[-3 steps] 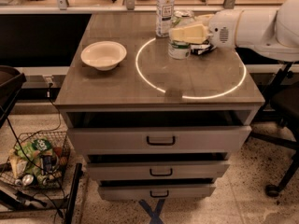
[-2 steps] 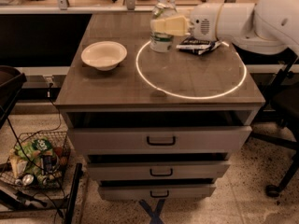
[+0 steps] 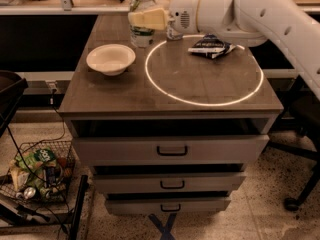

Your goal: Place 7up can into paper bowl

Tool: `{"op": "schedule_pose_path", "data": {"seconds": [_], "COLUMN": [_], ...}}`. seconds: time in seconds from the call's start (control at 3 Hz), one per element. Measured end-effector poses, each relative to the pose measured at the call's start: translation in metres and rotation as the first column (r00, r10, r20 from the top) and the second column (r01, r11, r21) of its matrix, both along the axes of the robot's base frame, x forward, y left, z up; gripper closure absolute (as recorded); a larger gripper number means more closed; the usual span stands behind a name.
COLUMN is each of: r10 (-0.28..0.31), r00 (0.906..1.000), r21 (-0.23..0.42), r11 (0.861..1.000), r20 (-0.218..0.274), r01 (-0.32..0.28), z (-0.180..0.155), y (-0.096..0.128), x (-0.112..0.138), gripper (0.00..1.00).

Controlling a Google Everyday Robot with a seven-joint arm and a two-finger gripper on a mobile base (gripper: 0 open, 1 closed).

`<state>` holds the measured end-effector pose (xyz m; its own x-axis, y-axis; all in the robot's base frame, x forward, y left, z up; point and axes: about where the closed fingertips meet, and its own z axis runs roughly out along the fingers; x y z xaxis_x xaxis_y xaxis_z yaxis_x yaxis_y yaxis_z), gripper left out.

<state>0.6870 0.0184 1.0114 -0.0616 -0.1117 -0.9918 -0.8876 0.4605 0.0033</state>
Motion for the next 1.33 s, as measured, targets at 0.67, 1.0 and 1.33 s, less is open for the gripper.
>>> {"op": "schedule_pose_path", "data": {"seconds": [0.67,1.0,1.33], "r10": [0.050,0.061,0.087], "r00": [0.9987,0.9981,0.9961], "r21": [0.000,-0.006,-0.015], "r11": [0.999,0.998,0.996], "r20": [0.004,-0.009,-0.013], "r01": [-0.050,-0.061,-0.087], "z": [-0.025,-0.041,-0.052], "y": [0.063,0.074,0.086], "x": [0.013,0.031,0.046], "gripper": [1.00,1.00,1.00]}}
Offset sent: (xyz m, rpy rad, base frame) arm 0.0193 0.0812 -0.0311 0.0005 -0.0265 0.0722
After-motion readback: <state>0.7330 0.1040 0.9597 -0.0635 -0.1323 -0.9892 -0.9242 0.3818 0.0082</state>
